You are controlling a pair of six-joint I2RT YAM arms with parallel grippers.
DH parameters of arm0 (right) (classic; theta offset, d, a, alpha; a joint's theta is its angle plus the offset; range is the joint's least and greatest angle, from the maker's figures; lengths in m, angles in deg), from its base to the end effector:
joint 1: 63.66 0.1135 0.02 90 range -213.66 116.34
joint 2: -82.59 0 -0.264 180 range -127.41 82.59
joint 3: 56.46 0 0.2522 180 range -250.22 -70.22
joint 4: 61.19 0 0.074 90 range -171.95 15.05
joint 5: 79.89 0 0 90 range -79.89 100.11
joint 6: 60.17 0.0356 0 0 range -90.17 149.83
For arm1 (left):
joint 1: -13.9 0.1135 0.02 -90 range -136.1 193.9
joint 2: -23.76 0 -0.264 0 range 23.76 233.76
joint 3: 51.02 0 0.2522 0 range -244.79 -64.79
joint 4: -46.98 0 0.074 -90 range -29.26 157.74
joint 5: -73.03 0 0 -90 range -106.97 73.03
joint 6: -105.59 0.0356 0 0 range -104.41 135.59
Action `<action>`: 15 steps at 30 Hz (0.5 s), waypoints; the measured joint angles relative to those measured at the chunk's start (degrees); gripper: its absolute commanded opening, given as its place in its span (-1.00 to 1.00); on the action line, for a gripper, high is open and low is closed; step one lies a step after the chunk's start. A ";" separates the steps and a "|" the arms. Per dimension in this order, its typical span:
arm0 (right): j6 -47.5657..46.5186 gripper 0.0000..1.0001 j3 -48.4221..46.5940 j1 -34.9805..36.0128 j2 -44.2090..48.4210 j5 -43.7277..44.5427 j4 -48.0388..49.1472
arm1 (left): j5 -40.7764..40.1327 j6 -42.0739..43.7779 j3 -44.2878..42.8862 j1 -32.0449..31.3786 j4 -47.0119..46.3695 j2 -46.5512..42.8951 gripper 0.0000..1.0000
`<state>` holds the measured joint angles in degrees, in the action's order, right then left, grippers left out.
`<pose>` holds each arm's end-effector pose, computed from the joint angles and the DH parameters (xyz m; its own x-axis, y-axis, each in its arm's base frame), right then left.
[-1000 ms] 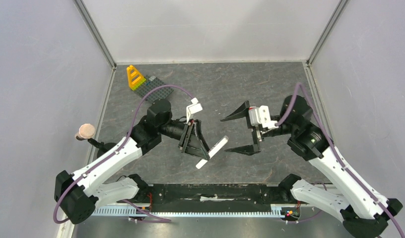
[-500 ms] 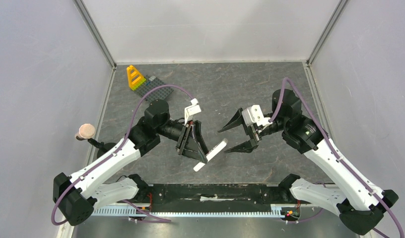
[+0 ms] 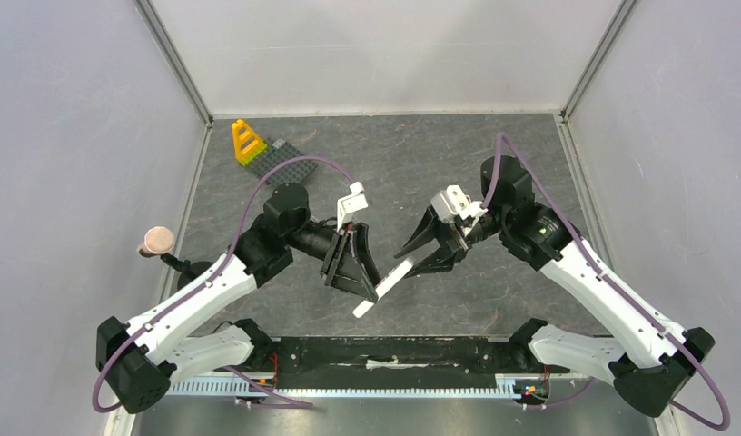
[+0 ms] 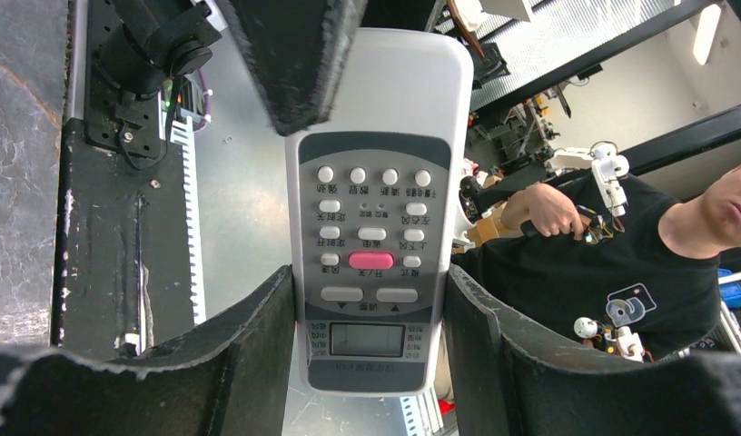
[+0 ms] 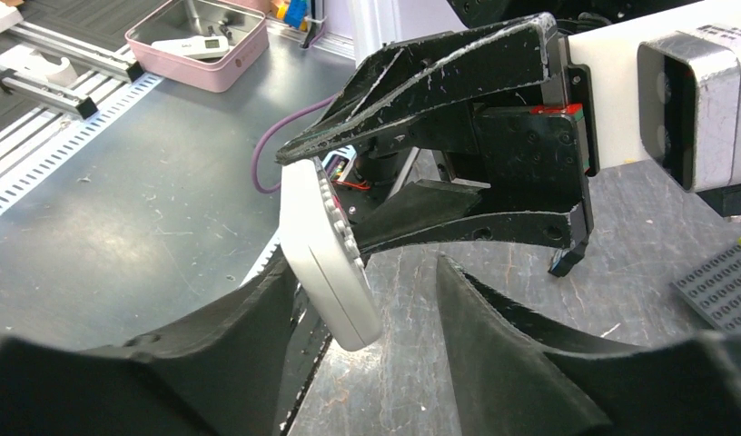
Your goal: Load the batteries into the remote control
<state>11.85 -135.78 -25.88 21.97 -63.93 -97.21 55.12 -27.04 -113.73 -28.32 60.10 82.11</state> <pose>0.1445 0.1553 0.3995 0.0521 -0.0670 -0.9964 -0.9229 -0.3844 -0.0224 0.1379 -0.1708 0.3445 -0.6946 0.3491 -0.6290 0.5881 -0.2281 -0.7760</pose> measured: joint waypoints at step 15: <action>15.50 -0.99 4.00 0.35 2.56 -0.48 15.74 | -1.11 -4.02 0.02 -0.04 -6.62 -1.44 0.50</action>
<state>27.35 -131.78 -25.53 24.53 -64.41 -81.47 54.01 -31.06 -113.71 -28.36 53.48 80.67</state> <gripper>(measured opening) 0.301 0.708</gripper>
